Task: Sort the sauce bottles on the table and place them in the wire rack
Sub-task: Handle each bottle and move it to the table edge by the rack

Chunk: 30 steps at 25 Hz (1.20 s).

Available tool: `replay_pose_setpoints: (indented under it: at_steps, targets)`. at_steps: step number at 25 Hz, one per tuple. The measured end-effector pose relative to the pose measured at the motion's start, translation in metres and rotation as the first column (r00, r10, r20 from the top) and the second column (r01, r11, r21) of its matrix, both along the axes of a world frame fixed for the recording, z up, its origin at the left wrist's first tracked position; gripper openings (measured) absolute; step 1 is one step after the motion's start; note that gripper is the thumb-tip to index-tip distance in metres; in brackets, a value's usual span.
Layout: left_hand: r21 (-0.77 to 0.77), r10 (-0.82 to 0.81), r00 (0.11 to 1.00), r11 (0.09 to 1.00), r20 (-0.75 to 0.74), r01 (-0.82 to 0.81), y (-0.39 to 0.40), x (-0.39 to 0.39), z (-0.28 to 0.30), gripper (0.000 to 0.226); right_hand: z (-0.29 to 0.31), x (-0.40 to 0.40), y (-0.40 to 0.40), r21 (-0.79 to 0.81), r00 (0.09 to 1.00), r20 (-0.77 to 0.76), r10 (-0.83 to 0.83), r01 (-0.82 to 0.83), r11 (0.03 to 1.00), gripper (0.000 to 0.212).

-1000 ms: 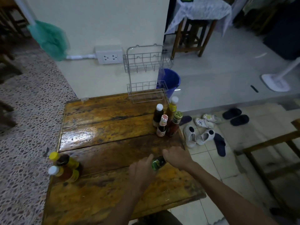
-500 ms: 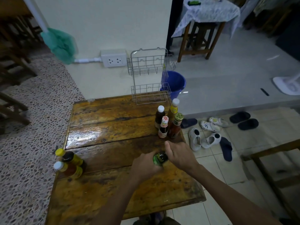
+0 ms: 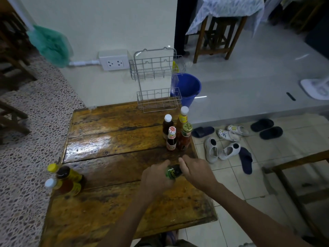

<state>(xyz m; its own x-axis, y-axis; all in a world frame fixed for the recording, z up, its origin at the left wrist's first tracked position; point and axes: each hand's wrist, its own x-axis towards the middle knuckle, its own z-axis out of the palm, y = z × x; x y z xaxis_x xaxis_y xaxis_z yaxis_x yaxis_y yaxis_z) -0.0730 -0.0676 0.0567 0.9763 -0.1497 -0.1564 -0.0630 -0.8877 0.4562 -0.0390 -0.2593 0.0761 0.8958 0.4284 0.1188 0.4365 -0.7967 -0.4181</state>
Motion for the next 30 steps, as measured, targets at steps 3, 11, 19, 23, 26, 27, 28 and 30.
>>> replay_pose_setpoints:
  at_steps: [3, 11, 19, 23, 26, 27, 28, 30]
  targets:
    - [-0.305, -0.225, 0.886, 0.947, -0.406, 0.101, 0.016, 0.022, 0.023, 0.025, 0.005, -0.001, -0.012, -0.036, 0.937, 0.222, 0.27, -0.269, 0.962, 0.029]
    - [-0.262, -0.098, 0.837, 0.964, -0.539, -0.055, 0.001, 0.012, 0.009, 0.049, -0.005, 0.0, -0.004, 0.165, 0.993, -0.12, 0.005, 0.015, 0.986, 0.048]
    - [0.18, -0.008, 0.994, 0.983, -0.113, 0.028, -0.027, -0.005, -0.03, 0.062, -0.018, 0.004, -0.011, -0.199, 0.979, -0.202, 0.019, -0.06, 0.978, 0.025]
    - [0.256, -0.098, 0.978, 0.966, 0.185, 0.048, -0.029, -0.011, -0.046, 0.049, -0.034, 0.008, -0.01, -0.386, 0.994, -0.1, -0.041, -0.001, 0.922, 0.04]
    - [0.256, -0.11, 0.962, 0.966, 0.25, 0.044, -0.033, -0.007, -0.055, 0.052, -0.037, 0.014, -0.009, -0.517, 0.993, -0.115, -0.012, -0.05, 0.854, 0.029]
    - [0.246, -0.107, 0.965, 0.968, 0.24, 0.046, -0.034, -0.005, -0.056, 0.052, -0.034, 0.014, -0.01, -0.549, 0.993, -0.111, -0.045, -0.023, 0.835, 0.028]
    - [0.229, -0.104, 0.971, 0.972, 0.214, 0.053, -0.035, -0.002, -0.057, 0.053, -0.036, 0.013, -0.013, -0.536, 0.991, -0.111, -0.074, 0.004, 0.844, 0.032]
    - [0.146, -0.107, 0.987, 0.985, 0.123, 0.089, -0.035, 0.008, -0.057, 0.048, -0.036, 0.012, -0.011, -0.523, 0.988, -0.098, -0.123, 0.054, 0.85, 0.039]
